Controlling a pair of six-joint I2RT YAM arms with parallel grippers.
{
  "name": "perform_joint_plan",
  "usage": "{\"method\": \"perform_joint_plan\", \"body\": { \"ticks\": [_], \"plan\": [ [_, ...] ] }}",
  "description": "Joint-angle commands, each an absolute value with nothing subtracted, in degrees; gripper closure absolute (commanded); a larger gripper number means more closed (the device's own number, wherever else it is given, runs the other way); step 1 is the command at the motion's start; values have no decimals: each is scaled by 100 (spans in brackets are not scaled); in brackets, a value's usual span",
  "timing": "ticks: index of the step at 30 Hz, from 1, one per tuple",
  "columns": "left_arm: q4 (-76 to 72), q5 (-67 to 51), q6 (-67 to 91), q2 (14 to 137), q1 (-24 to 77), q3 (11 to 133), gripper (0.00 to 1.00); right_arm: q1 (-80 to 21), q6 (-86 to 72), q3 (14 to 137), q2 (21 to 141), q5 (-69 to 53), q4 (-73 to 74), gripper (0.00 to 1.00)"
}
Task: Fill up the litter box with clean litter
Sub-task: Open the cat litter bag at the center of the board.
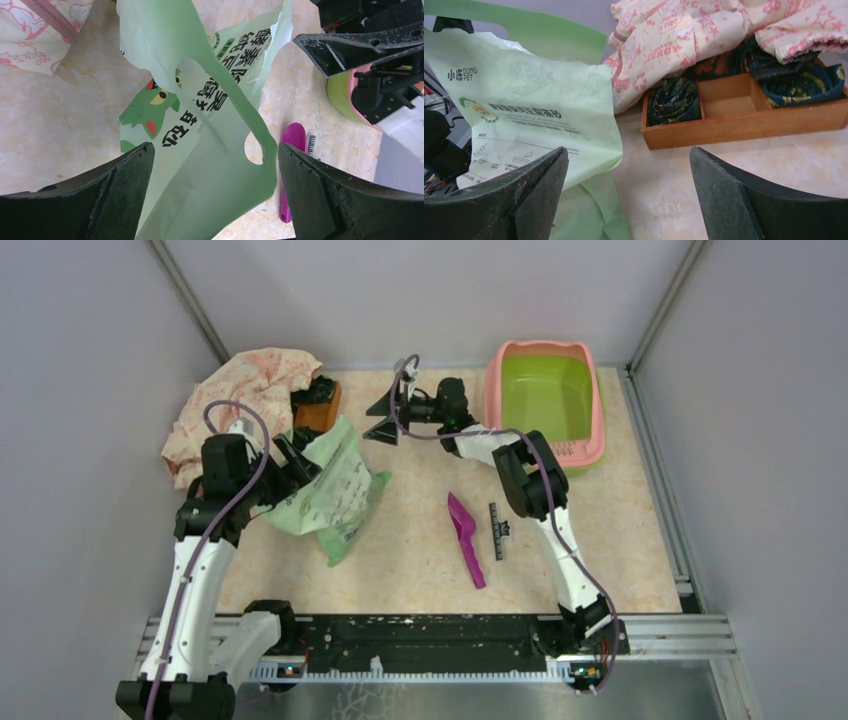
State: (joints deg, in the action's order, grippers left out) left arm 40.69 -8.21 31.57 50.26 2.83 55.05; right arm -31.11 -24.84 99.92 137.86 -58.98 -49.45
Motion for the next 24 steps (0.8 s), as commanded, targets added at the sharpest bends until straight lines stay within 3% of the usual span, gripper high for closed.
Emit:
{"method": "perform_joint_plan", "body": {
  "ticks": [1, 8, 17, 19, 22, 23, 24],
  "plan": [
    [4277, -969, 3102, 5014, 257, 5719, 2, -3141, -3267, 10740, 14241, -6217, -6347, 9],
    [4289, -1097, 3141, 5053, 259, 5709, 2, -3381, -4046, 11689, 14896, -6743, -6873, 10],
    [4279, -1094, 3130, 5087, 264, 5661, 2, -3718, -3247, 11728, 14882, -6844, -5887, 13],
    [4295, -1072, 3116, 5074, 263, 5645, 2, -3773, -2965, 11775, 14886, -6849, -5489, 18],
    [4293, -1053, 3118, 5050, 263, 5617, 2, -3831, -2514, 11665, 14796, -6777, -4913, 37],
    [4290, -1048, 3120, 5044, 261, 5601, 2, -3825, -2449, 11541, 14715, -6728, -4859, 45],
    [4281, -1038, 3116, 5039, 260, 5585, 2, -3827, -2432, 11398, 14625, -6698, -4884, 62]
  ]
}}
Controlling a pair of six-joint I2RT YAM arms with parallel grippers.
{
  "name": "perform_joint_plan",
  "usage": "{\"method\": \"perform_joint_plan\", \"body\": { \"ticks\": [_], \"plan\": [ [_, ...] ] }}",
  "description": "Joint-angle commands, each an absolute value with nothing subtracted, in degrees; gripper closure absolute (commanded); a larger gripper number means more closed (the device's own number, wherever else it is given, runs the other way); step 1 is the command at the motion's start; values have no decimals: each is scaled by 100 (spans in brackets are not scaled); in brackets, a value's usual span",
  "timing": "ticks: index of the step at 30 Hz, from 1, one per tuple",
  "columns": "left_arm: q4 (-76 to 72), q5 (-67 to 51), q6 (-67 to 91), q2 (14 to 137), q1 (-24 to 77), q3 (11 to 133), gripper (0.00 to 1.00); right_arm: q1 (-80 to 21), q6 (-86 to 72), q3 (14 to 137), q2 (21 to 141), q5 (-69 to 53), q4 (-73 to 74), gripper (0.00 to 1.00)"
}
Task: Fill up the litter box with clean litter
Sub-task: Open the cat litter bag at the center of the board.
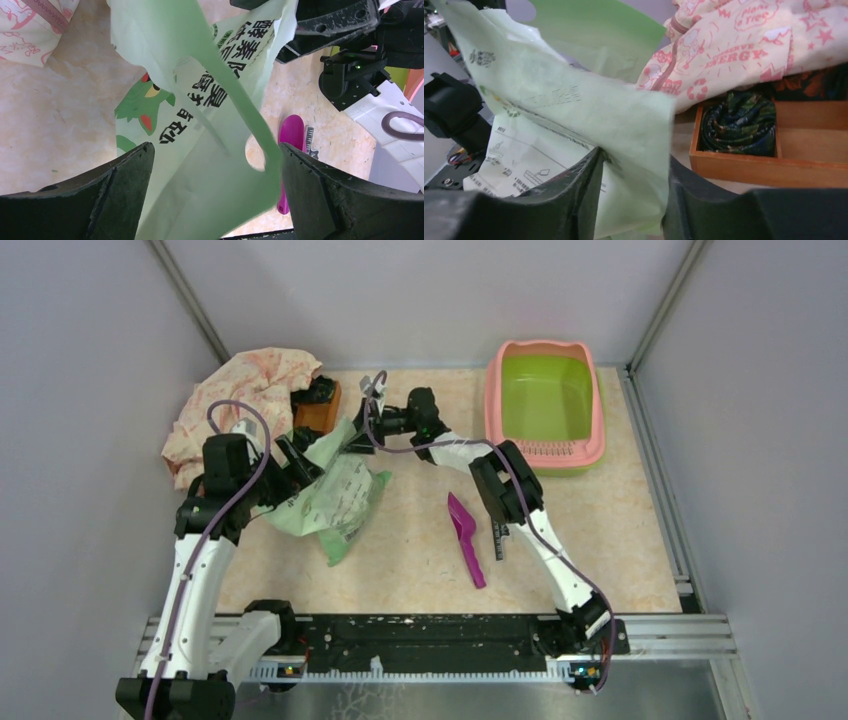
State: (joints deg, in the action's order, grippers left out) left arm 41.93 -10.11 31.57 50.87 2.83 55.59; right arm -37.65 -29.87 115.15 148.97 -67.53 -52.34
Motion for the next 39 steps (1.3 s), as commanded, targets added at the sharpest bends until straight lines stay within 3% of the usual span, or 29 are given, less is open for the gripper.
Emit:
{"method": "perform_joint_plan", "body": {
  "ticks": [1, 3, 4, 11, 24, 39],
  "plan": [
    [4273, -1021, 3112, 5037, 259, 5569, 2, -3831, -2380, 11245, 14515, -6648, -4856, 80],
    [4263, -978, 3087, 5046, 255, 5540, 2, -3832, -2097, 10919, 14206, -6451, -4482, 99],
    [4258, -965, 3080, 5056, 255, 5537, 2, -3833, -1881, 10680, 13991, -6303, -4253, 100],
    [4318, -855, 2880, 5212, 193, 5889, 2, -3812, -630, 9060, 12630, -5605, -3001, 100],
    [4391, -1024, 2759, 5086, 37, 6167, 2, -3992, 537, 6334, 10067, -4350, -2131, 100],
    [4610, -1390, 2879, 4676, -124, 6034, 2, -4467, 405, 4180, 7693, -3491, -1631, 100]
  ]
}}
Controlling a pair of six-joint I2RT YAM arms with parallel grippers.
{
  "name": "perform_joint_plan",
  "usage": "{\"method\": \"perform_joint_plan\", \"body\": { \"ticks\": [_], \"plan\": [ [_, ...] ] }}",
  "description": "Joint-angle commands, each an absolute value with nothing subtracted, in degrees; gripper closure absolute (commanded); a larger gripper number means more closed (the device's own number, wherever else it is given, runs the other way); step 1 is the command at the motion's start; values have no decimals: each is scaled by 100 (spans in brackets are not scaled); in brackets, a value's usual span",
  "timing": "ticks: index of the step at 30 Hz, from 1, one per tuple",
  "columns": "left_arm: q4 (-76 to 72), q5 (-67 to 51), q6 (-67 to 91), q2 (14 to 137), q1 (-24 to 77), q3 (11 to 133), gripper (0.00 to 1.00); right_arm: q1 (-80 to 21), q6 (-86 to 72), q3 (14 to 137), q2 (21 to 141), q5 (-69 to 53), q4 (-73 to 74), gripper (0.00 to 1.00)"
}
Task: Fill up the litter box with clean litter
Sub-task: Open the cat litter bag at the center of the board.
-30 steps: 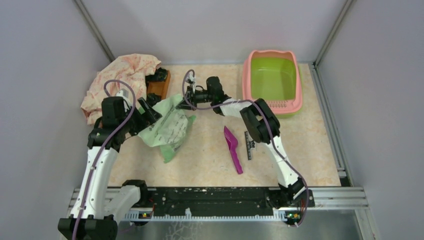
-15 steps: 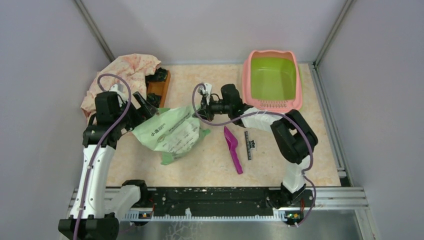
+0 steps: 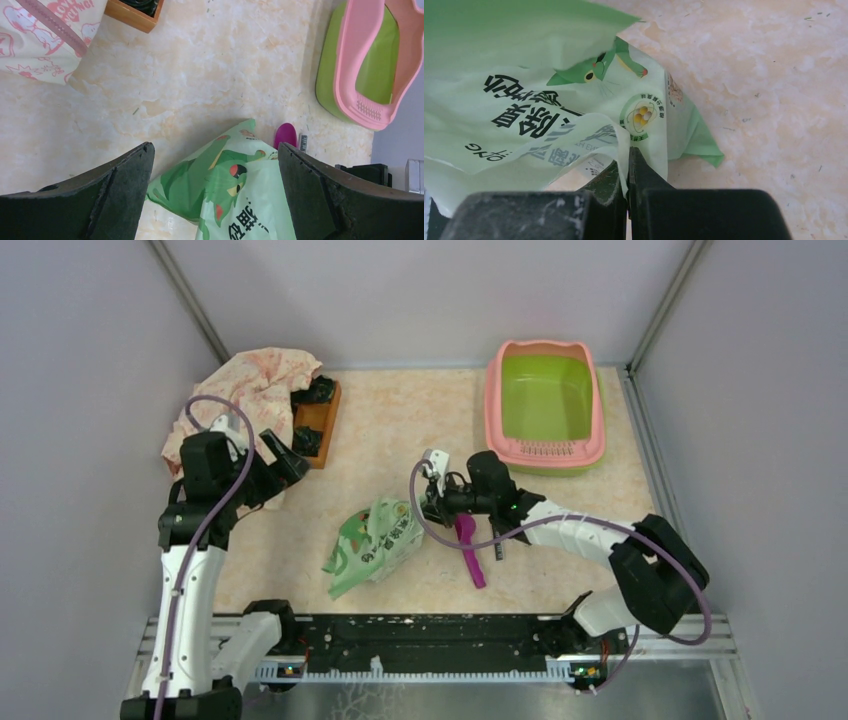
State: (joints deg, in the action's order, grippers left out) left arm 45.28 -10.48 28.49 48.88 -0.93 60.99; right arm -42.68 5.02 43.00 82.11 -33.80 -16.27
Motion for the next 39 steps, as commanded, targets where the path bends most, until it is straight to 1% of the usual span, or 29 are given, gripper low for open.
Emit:
{"method": "perform_joint_plan", "body": {
  "ticks": [1, 6, 9, 15, 18, 22, 25, 28, 32, 36, 39],
  "plan": [
    [4610, -1581, 2935, 4580, -123, 5928, 2, -4495, 392, 4157, 7643, -3463, -1627, 100],
    [4738, -2655, 3555, 3925, -123, 5110, 2, -4553, 370, 4152, 7730, -3355, -1650, 100],
    [4955, -3021, 4034, 3367, -122, 4595, 2, -4553, 319, 4170, 7743, -3331, -1721, 100],
    [5682, -2680, 4866, 2625, -124, 4194, 2, -4553, 308, 4262, 7712, -3354, -1726, 100],
    [5685, -2549, 5288, 2360, -122, 3856, 2, -4554, 299, 4254, 7655, -3368, -1731, 100],
    [5874, -2669, 5720, 2581, -123, 3306, 1, -4553, 307, 4269, 7622, -3401, -1706, 100],
    [5965, -2466, 6128, 2649, -120, 3236, 2, -4554, 301, 4280, 7629, -3436, -1702, 100],
    [5632, -2643, 6451, 2651, -116, 3018, 2, -4553, 290, 4288, 7642, -3460, -1716, 100],
    [5228, -2948, 6765, 2822, -122, 2648, 7, -4553, 240, 4297, 7644, -3457, -1764, 100],
    [4718, -2916, 6890, 3101, -120, 2266, 8, -4553, 202, 4307, 7674, -3457, -1786, 100],
    [4043, -2914, 6979, 3423, -125, 2011, 12, -4553, 176, 4307, 7709, -3474, -1809, 100]
  ]
}}
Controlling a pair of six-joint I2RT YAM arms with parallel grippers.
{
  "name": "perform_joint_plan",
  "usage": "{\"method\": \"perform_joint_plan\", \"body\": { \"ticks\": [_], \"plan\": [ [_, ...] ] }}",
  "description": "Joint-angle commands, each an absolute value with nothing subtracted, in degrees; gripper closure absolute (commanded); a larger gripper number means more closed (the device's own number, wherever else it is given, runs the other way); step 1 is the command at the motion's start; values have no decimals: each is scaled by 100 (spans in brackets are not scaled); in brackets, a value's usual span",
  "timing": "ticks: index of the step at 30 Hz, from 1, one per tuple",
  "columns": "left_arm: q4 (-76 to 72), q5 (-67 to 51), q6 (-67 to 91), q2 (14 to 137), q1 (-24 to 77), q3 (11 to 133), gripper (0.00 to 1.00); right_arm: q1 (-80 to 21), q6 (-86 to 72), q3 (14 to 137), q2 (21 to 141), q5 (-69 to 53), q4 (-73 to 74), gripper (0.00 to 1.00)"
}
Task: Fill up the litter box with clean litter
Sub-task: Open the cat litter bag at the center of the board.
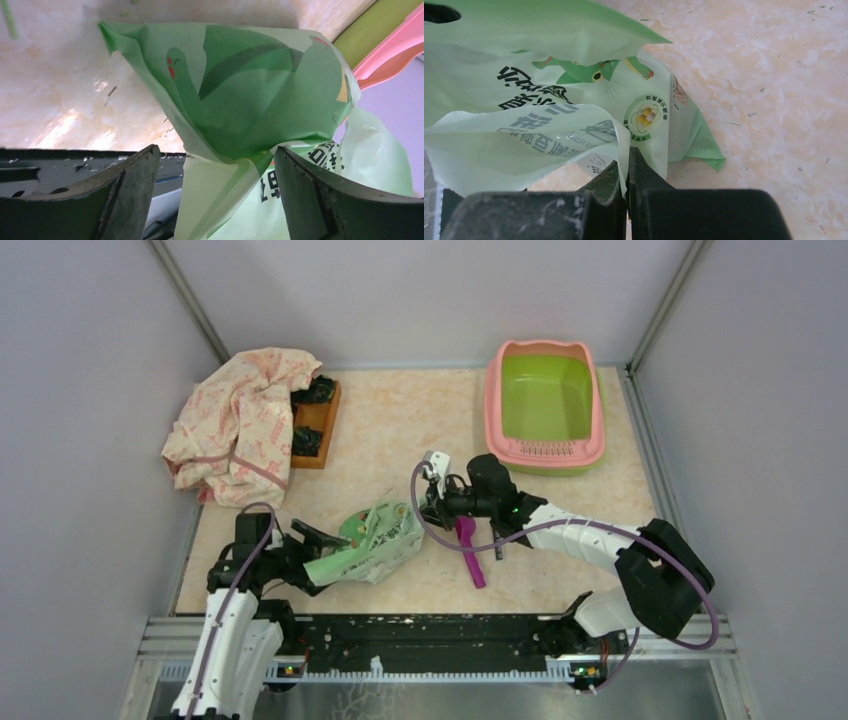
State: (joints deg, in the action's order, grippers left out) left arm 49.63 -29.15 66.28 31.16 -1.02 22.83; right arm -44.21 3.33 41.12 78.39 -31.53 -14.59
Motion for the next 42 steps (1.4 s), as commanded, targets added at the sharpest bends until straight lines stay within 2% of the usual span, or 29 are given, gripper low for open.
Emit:
{"method": "perform_joint_plan", "body": {
  "ticks": [1, 12, 24, 37, 42],
  "plan": [
    [3889, -2846, 6972, 3561, -119, 2011, 13, -4553, 162, 4299, 7716, -3471, -1817, 100],
    [2235, -2511, 6788, 5722, -95, 2720, 19, -4732, 44, 4098, 7681, -3377, -1884, 100],
    [1332, -2148, 6507, 7408, -26, 3923, 20, -5084, -175, 4115, 7822, -3045, -1904, 100],
    [1317, -2089, 6316, 9395, 453, 6153, 20, -5125, -544, 4153, 7581, -2337, -1782, 100],
    [1657, -2189, 5957, 9369, 261, 6427, 19, -5125, -615, 4263, 7567, -2100, -1621, 100]
  ]
}}
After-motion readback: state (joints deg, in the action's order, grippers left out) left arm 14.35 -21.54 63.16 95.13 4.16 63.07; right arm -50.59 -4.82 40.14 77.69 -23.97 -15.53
